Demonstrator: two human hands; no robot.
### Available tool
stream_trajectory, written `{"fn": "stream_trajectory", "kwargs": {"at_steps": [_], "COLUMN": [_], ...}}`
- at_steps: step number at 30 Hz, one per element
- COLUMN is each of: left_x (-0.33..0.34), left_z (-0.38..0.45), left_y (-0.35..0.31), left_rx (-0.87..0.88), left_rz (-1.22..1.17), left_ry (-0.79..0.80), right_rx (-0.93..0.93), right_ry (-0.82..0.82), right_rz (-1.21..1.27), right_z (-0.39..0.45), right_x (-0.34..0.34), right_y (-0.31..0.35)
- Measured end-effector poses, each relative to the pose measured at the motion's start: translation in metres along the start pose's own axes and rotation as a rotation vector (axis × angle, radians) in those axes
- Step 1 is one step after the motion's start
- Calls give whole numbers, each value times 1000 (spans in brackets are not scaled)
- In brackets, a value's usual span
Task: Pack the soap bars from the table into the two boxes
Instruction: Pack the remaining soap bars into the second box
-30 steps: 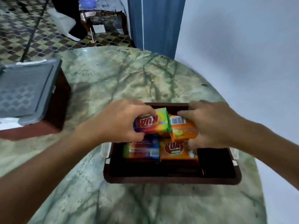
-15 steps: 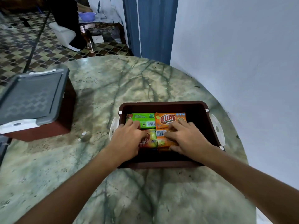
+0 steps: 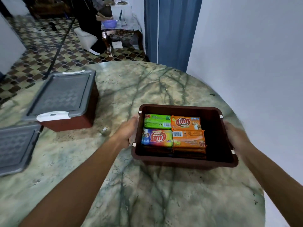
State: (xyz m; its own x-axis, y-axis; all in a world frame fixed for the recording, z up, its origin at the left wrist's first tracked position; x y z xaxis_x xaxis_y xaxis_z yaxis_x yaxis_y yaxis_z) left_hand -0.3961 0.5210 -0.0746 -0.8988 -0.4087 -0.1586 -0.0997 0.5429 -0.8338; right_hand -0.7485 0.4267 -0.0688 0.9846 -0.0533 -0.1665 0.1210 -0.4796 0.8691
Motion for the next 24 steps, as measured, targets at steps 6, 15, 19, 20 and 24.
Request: {"fn": "stream_trajectory", "kwargs": {"at_steps": [6,15,19,20,24], "left_x": [-51,-231,-267,-271,-277], "left_z": [-35,-144,-184,-192,-213], "left_y": [34,120,180,194,230], "left_rx": [26,-37,-119,-138,-145], "left_rz": [-28,-111,-169,-174,-216], "left_ry": [-75,-304,-311,-301,-232], "right_rx": [-109,-233,-173,-164,-198], "right_ry": [11,248,284,287,262], "right_rz": [-84,-70,-82,-103,-133], "right_z": [-36,-165,-211,-221,-255], "right_x": [27,150,164,164,155], "right_y": [-2,-45,-86,-95,-114]}}
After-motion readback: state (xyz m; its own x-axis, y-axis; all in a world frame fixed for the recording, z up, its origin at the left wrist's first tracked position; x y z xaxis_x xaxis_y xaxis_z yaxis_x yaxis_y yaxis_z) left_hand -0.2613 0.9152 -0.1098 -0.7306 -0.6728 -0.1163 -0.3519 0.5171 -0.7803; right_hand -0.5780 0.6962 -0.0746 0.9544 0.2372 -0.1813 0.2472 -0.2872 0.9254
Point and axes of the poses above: each hand's wrist, its own z-axis towards the middle knuckle, its own x-axis out of the palm, y = z × x, the point moved 8 cm from there along z, towards the middle knuckle, and after that the axes turned 10 degrees about z, right-handed, at the moved point
